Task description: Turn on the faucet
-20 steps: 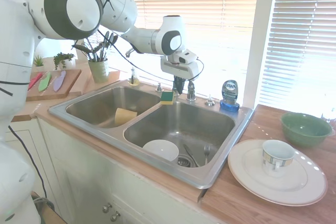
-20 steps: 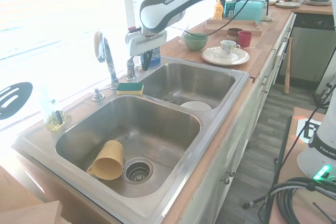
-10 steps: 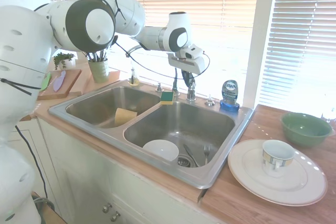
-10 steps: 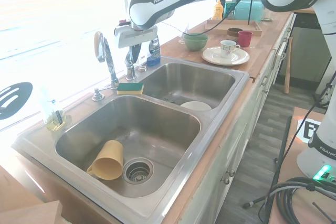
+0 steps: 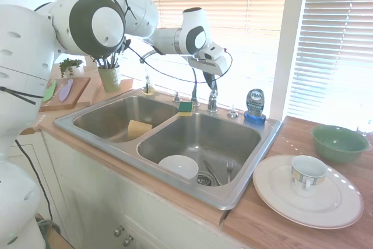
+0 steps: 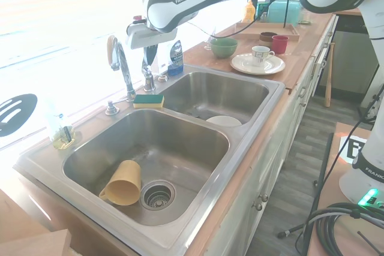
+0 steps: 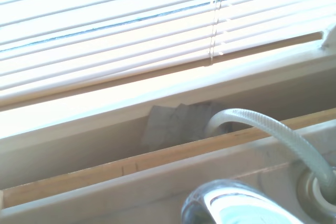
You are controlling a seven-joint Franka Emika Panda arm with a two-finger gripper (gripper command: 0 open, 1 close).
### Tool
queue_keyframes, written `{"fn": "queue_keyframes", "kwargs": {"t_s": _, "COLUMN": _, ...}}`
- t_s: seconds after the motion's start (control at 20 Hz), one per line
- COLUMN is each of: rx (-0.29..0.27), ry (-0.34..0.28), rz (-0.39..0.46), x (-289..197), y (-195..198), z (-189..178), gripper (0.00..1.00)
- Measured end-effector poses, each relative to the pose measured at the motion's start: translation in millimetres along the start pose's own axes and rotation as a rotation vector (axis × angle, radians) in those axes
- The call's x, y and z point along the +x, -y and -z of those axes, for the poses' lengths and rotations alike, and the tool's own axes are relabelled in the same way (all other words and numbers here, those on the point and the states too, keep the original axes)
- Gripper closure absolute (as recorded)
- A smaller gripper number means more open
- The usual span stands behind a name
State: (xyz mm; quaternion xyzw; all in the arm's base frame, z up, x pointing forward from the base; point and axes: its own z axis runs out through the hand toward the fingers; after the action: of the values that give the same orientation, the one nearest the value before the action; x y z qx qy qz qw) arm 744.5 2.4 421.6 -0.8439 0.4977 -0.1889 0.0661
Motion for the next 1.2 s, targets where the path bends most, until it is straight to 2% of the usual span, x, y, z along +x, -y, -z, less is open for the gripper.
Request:
{"fn": "queue_keyframes", "kwargs": {"t_s": 0.15, "rx": -0.028, "ry": 0.019, "rz": 0.004, "x": -2.6, "y": -3.4, "z": 3.7, "gripper": 1.0}}
{"fn": "queue_keyframes", "kwargs": {"t_s": 0.4, "rx": -0.21, "ry": 0.153, "rz": 0.027, "x": -15.6, "y": -26.9, "z": -11.7, "gripper": 1.0}}
{"fn": "queue_keyframes", "kwargs": {"t_s": 0.6, "rx": -0.334, "ry": 0.248, "rz": 0.059, "x": -34.8, "y": -53.8, "z": -16.8, "gripper": 1.0}}
{"fn": "queue_keyframes", "kwargs": {"t_s": 0.8, "rx": -0.385, "ry": 0.294, "rz": 0.067, "x": -55.8, "y": -87.5, "z": -2.1, "gripper": 1.0}}
{"fn": "queue_keyframes", "kwargs": {"t_s": 1.05, "rx": -0.387, "ry": 0.312, "rz": 0.07, "x": -79.7, "y": -131.4, "z": 29.2, "gripper": 1.0}}
{"fn": "queue_keyframes", "kwargs": {"t_s": 1.1, "rx": -0.385, "ry": 0.313, "rz": 0.07, "x": -84.9, "y": -141.0, "z": 34.5, "gripper": 0.0}}
{"fn": "queue_keyframes", "kwargs": {"t_s": 1.2, "rx": -0.379, "ry": 0.315, "rz": 0.071, "x": -96.3, "y": -161.1, "z": 45.3, "gripper": 0.0}}
